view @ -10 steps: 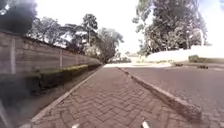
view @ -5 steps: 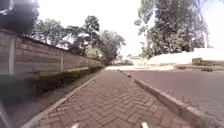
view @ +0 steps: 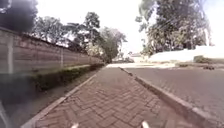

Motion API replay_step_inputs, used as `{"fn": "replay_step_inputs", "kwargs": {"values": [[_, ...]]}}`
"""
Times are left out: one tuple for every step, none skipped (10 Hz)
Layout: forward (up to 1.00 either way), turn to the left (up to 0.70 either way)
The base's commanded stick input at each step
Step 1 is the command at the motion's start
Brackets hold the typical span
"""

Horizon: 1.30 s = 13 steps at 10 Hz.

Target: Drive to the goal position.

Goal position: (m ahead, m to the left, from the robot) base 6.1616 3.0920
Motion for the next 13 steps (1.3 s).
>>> {"fn": "replay_step_inputs", "kwargs": {"values": [[0.70,0.00],[0.70,0.00],[0.70,0.00],[0.70,0.00],[0.70,0.00],[0.70,0.00],[0.70,0.00],[0.70,0.00],[0.70,0.00],[0.70,0.00],[0.70,0.00],[0.70,0.00],[0.70,0.00]]}}
